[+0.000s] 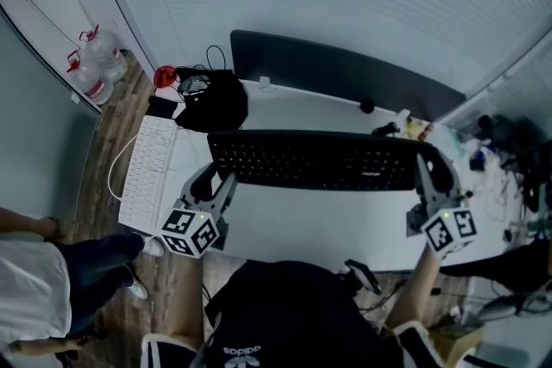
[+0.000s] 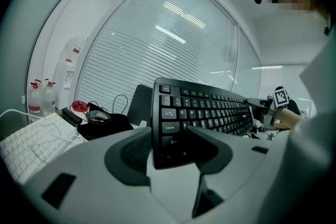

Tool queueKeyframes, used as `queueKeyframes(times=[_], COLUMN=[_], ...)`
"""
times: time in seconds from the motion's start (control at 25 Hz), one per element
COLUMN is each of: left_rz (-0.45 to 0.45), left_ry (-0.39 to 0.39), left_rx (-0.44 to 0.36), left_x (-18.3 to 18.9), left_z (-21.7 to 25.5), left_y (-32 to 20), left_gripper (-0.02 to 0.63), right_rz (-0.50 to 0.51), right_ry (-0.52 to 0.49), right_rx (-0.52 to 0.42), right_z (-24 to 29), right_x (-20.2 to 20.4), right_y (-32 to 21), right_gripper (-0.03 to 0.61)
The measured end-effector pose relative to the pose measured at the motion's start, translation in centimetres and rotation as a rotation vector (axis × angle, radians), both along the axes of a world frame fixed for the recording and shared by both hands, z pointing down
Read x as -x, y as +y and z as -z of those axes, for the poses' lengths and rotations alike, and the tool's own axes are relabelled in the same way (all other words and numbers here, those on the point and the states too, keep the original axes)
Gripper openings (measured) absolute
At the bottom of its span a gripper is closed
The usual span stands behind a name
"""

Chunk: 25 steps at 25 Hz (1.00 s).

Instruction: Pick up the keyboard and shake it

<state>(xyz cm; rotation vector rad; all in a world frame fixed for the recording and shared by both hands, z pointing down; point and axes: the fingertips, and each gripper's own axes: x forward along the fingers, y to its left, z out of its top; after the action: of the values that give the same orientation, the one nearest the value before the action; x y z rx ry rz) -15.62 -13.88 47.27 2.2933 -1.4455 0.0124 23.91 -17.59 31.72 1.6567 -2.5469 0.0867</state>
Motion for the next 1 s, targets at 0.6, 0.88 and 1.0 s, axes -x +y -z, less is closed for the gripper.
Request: queueKeyframes(times=[0.6, 0.88, 1.0], left_rz=[-0.002, -0.025, -0.032], left_ry=[-0.017, -0.072, -0.119], left_rx=[-0.026, -0.073, -0.099], left_x=[0.7, 1.1, 1.2], left_z=[1.0, 3.4, 4.8], left_y=[0.9, 0.2, -0.1], left_gripper=[0.201, 0.200, 0.199], right_rz=[-0.034, -0.048, -0.054], right_ry=[-0.075, -0.127, -0.177], right_rx=[0.013, 0.006, 0.017], right_z=[-1.7, -2.2, -3.7], right_x=[-1.0, -1.5, -2.0], right_y=[1.9, 2.4, 3.0], right_gripper=[0.160, 0.160, 0.160])
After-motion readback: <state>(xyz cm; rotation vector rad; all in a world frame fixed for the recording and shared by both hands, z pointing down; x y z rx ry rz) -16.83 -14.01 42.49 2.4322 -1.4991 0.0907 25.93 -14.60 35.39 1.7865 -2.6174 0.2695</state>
